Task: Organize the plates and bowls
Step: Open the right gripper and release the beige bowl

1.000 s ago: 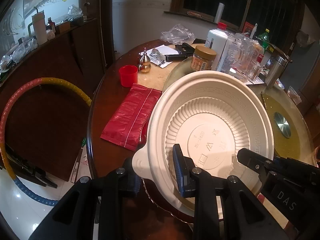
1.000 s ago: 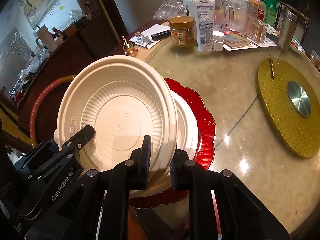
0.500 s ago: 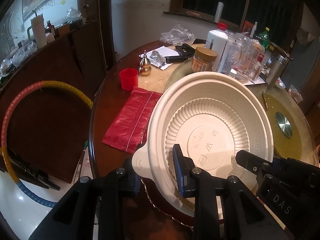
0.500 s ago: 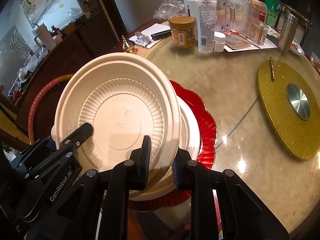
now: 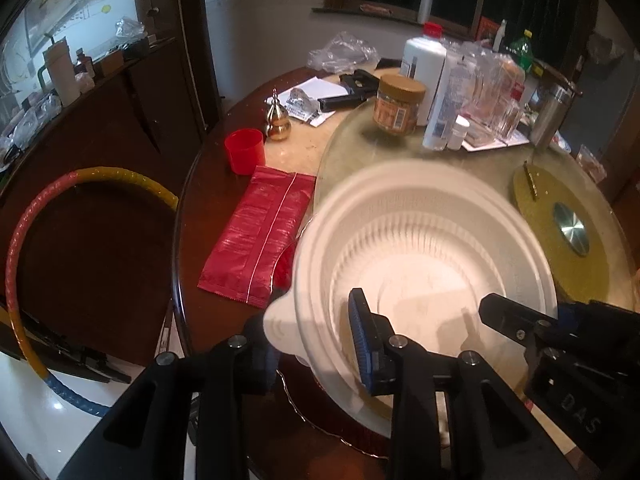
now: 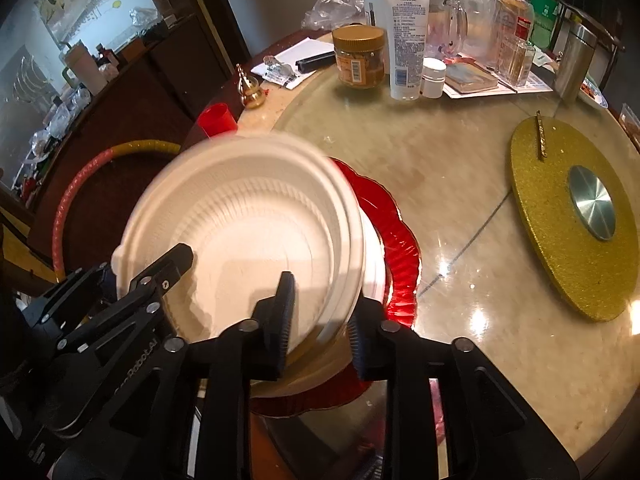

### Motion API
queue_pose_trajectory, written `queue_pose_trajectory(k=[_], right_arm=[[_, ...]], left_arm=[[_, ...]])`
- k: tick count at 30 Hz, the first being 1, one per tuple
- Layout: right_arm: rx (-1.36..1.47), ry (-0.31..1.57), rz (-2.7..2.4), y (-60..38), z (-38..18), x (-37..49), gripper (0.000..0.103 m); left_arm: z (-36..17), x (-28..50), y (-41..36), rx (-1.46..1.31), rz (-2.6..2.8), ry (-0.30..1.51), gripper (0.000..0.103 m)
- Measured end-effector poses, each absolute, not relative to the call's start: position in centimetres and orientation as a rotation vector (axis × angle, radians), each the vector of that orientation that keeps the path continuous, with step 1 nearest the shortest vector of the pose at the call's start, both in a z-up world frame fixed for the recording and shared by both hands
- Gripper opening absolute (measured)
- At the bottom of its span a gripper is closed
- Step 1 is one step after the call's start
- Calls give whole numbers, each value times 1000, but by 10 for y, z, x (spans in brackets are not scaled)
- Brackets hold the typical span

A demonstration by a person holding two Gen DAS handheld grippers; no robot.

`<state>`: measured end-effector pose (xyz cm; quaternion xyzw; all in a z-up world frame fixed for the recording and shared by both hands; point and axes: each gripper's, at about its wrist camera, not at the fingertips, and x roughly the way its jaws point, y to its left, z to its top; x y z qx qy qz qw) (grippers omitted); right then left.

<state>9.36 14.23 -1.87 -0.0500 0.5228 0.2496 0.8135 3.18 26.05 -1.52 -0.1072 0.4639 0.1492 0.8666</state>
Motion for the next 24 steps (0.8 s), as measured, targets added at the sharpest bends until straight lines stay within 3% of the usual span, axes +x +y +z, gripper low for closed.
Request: queue_pose_trajectory(k=[1, 3, 4, 6, 11, 21, 24], right_arm=[[-101, 1109, 534, 141, -17, 93, 37], [-99, 1081, 512, 137, -12, 93, 60], [-99, 1071, 506, 135, -10, 93, 62], [-96, 1059, 500, 132, -6, 94, 63], [-63, 1025, 483, 119, 5, 96, 63], [15, 925, 542, 104, 23, 79, 63], [-16, 882, 569, 103, 26, 65, 70]], left_arm=[[-16, 33, 261, -227, 311, 976, 37], [-16, 33, 262, -224, 322, 976, 49], [-15, 33, 261, -220, 323, 971, 52], [-12, 31, 261, -210, 333, 958, 64], [-1, 24, 259, -195, 337, 905, 64], [22, -1, 251, -162, 375, 762, 81], [23, -8, 248, -141, 387, 744, 81]])
